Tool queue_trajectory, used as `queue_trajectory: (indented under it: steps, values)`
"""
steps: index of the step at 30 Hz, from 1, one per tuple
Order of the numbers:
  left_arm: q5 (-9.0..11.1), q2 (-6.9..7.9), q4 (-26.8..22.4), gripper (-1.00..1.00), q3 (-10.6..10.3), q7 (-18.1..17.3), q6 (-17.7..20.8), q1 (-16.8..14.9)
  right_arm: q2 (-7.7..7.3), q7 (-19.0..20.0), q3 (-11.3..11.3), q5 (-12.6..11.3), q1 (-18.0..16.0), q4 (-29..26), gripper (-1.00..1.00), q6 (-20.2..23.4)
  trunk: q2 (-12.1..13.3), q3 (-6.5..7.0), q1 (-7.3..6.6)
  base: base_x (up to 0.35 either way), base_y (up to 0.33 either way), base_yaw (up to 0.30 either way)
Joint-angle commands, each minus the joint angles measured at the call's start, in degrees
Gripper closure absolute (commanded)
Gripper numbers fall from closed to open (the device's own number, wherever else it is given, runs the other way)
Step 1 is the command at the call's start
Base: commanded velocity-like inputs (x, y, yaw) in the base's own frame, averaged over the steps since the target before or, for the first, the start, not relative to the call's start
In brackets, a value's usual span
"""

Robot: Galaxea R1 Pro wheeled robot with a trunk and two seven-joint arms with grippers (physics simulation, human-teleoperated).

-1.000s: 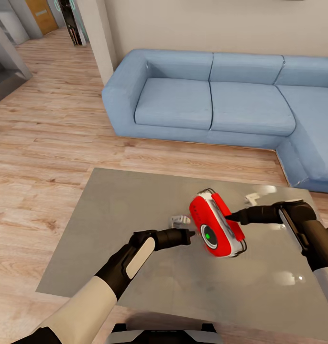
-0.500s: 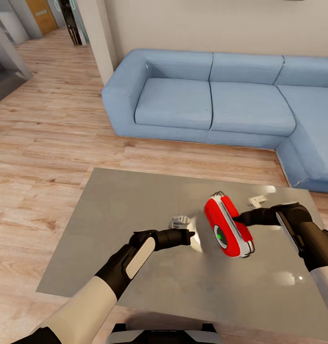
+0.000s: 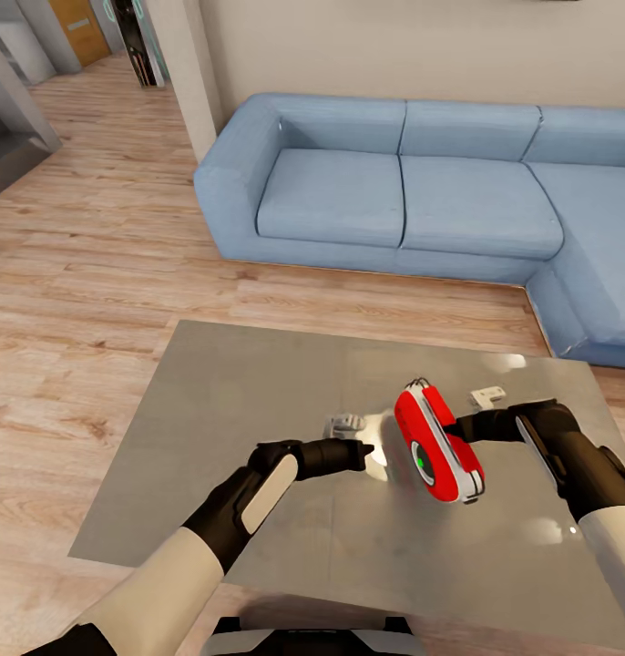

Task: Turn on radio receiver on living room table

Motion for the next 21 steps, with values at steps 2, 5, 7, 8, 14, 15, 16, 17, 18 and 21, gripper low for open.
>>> queue_trajectory:
  steps: [2, 5, 7, 8, 14, 15, 16, 17, 18, 21]
  values:
    - [0.0, 0.00, 0.0, 1.00, -0.2, 0.0, 0.0, 0.0, 0.00, 0.0, 0.0, -0.2, 0.0, 0.1, 1.00, -0.3, 0.0, 0.00, 0.00, 0.000, 0.000, 0.000]
    - [0.0, 0.00, 0.0, 1.00, -0.4, 0.0, 0.0, 0.0, 0.00, -0.1, 0.0, -0.2, 0.0, 0.4, 1.00, -1.0, 0.0, 0.00, 0.00, 0.000, 0.000, 0.000]
    - [0.0, 0.00, 0.0, 1.00, -0.4, 0.0, 0.0, 0.0, 0.00, -0.3, 0.1, -0.2, 0.0, 1.8, 1.00, -2.3, 0.0, 0.00, 0.00, 0.000, 0.000, 0.000]
    - [0.0, 0.00, 0.0, 1.00, -0.4, 0.0, 0.0, 0.0, 0.00, -0.3, 0.1, -0.2, 0.0, 2.8, 1.00, -3.1, 0.0, 0.00, 0.00, 0.000, 0.000, 0.000]
    - [0.0, 0.00, 0.1, 1.00, -0.4, 0.0, 0.0, 0.0, 0.02, -0.4, 0.1, -0.2, 0.0, 4.1, 1.00, -4.4, 0.0, 0.00, 0.00, 0.000, 0.000, 0.000]
    - [0.0, 0.00, 0.0, 1.00, -0.4, 0.0, 0.0, 0.0, 0.05, -0.5, 0.1, -0.2, 0.0, 4.2, 1.00, -4.5, 0.0, 0.00, 0.00, 0.000, 0.000, 0.000]
    - [0.0, 0.00, 0.0, 1.00, -0.4, 0.0, 0.0, 0.0, 0.07, -0.7, 0.1, -0.2, 0.0, 4.2, 1.00, -4.5, 0.0, 0.00, 0.00, 0.000, 0.000, 0.000]
    - [0.0, 0.00, 0.0, 1.00, -0.4, 0.0, 0.0, 0.0, 0.08, -1.0, 0.1, -0.2, 0.0, 4.3, 1.00, -4.6, 0.0, 0.00, 0.00, 0.000, 0.000, 0.000]
    - [0.0, 0.00, 0.1, 1.00, -0.4, 0.0, 0.0, 0.0, 0.13, -1.1, 0.1, -0.2, 0.0, 4.3, 1.00, -4.7, 0.0, 0.00, 0.00, 0.000, 0.000, 0.000]
    - [0.0, 0.00, 0.0, 1.00, -0.4, 0.0, 0.0, 0.0, 0.47, -1.3, 0.1, -0.2, 0.0, 4.3, 1.00, -5.2, 0.0, 0.00, 0.00, 0.000, 0.000, 0.000]
